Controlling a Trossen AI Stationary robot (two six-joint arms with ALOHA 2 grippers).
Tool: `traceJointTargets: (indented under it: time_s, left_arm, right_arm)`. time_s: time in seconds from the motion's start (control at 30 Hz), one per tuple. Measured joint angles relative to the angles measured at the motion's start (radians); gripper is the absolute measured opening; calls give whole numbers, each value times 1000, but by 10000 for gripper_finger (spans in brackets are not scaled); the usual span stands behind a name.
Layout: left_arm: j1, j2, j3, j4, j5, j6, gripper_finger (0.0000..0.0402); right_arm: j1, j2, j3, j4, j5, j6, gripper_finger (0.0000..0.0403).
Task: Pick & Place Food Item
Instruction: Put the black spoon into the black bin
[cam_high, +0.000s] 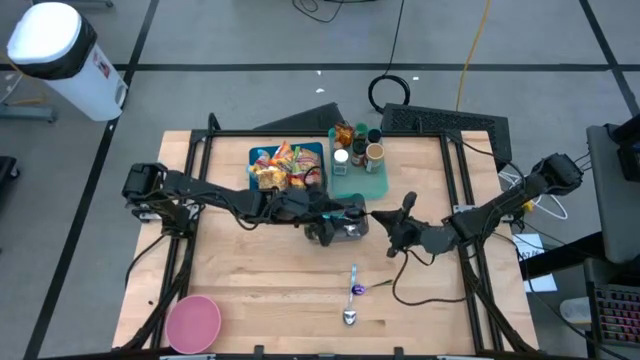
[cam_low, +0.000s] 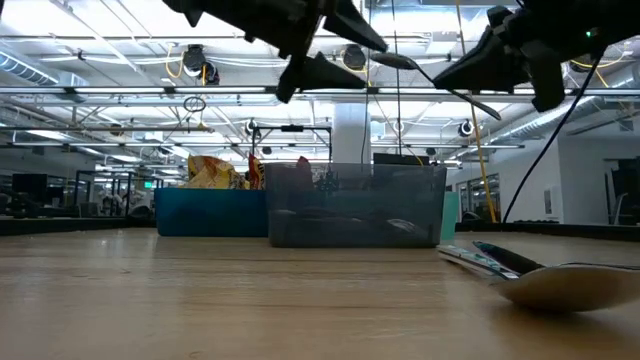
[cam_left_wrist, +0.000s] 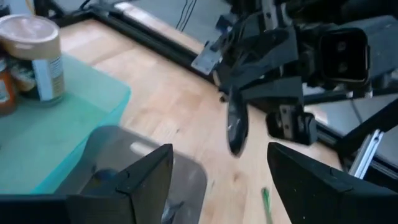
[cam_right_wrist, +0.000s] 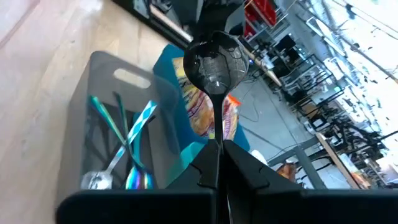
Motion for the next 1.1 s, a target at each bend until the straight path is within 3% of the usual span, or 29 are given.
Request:
traceJointTargets:
  time_s: [0.3, 0.63, 0.8, 0.97, 1.1]
  left_arm:
    - [9, 42, 0, 165, 0, 25, 235]
    - [24, 42, 0, 147, 74, -10, 187]
    - [27, 42, 0, 156, 79, -10, 129]
    - [36, 42, 1, 163, 119, 31, 23]
    - [35, 41, 1, 159, 145, 75, 16]
  right_arm:
    - [-7, 0, 1, 26, -1, -33, 0]
    - [-7, 0, 1, 30, -1, -34, 0]
    - [-7, 0, 1, 32, -5, -32, 0]
    - [-9, 0, 0, 27, -86, -23, 2]
    - [-2, -1, 1, 33, -73, 91, 20]
